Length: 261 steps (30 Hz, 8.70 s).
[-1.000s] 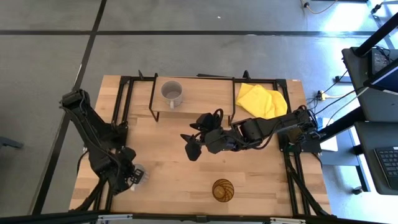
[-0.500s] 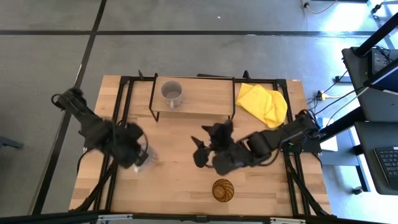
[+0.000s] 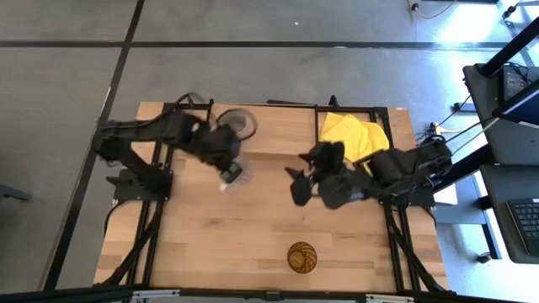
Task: Stack small to large cups/mugs on shelf
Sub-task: Put the red and white mug on the shelf
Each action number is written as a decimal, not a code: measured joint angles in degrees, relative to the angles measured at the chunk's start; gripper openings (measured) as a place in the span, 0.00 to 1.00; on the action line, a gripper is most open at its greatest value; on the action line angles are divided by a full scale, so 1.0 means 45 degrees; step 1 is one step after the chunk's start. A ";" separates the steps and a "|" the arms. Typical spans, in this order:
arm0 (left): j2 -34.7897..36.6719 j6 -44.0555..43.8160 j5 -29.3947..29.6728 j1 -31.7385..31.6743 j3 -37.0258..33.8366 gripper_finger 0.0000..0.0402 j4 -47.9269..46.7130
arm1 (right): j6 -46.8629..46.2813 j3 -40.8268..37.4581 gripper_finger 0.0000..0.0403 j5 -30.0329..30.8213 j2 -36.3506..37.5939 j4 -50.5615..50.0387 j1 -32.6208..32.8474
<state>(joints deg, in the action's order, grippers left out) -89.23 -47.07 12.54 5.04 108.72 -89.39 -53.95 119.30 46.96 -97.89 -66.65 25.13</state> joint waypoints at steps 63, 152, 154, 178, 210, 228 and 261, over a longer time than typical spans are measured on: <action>-0.5800 0.3946 -0.2304 -0.6595 0.4868 0.03 -0.0142 | 0.3376 -0.1610 0.68 -0.0350 0.6744 -0.1749 -0.3922; -0.4544 0.4935 -0.2315 -0.6617 0.5000 0.10 -0.0140 | 0.4085 -0.1591 0.68 -0.0641 0.6028 -0.1729 -0.4111; -0.4289 0.4948 -0.2196 -0.6455 0.5000 0.10 -0.0140 | 0.4076 -0.1591 0.68 -0.0868 0.5772 -0.1729 -0.3879; -0.1433 0.3293 0.1333 0.0324 -0.0554 0.00 0.1441 | 0.5677 -0.1606 0.04 -0.2303 0.2036 0.0091 -0.1609; 0.2016 -0.0117 1.0330 0.1673 -0.8672 0.00 0.9934 | 0.4755 -0.1601 0.01 -0.1490 0.2798 -0.0694 -0.1726; 0.0742 0.1157 1.1054 0.1598 -0.8667 0.00 1.1698 | 0.4845 -0.1601 0.01 -0.1331 0.2798 -0.1161 -0.1809; 0.0664 0.2037 0.9079 0.1411 -0.7676 0.00 1.1631 | 0.5542 -0.1604 0.04 -0.1875 0.2830 -0.2079 -0.1719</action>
<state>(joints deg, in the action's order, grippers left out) -86.24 -37.91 53.40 11.39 74.18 -37.05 -29.01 112.08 38.52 -85.15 -76.01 17.40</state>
